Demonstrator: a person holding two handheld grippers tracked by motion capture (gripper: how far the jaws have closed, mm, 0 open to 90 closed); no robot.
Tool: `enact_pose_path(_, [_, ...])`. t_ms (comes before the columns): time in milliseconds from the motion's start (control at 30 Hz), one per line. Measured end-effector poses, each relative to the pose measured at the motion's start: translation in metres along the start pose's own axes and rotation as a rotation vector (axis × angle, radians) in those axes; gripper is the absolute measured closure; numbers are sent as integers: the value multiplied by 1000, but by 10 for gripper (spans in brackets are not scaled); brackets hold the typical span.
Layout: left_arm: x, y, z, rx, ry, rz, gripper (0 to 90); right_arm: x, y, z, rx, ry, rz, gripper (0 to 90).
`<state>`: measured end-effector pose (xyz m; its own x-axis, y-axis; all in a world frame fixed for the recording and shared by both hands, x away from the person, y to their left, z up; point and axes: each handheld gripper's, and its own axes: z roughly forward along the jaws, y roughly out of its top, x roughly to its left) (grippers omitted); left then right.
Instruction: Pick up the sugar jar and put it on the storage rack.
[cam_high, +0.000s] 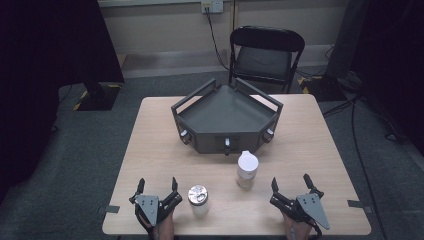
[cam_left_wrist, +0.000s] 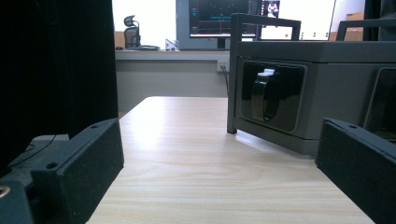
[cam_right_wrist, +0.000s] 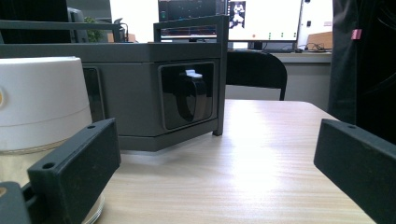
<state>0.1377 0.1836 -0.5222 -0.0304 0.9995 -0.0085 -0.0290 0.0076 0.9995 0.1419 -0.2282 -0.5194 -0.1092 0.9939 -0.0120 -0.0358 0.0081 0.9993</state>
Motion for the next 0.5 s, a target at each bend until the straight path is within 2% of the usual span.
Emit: enact_pose_path(500, [2,0,0,0,-12,-1,0,0,0,0,-3,-1,1,0])
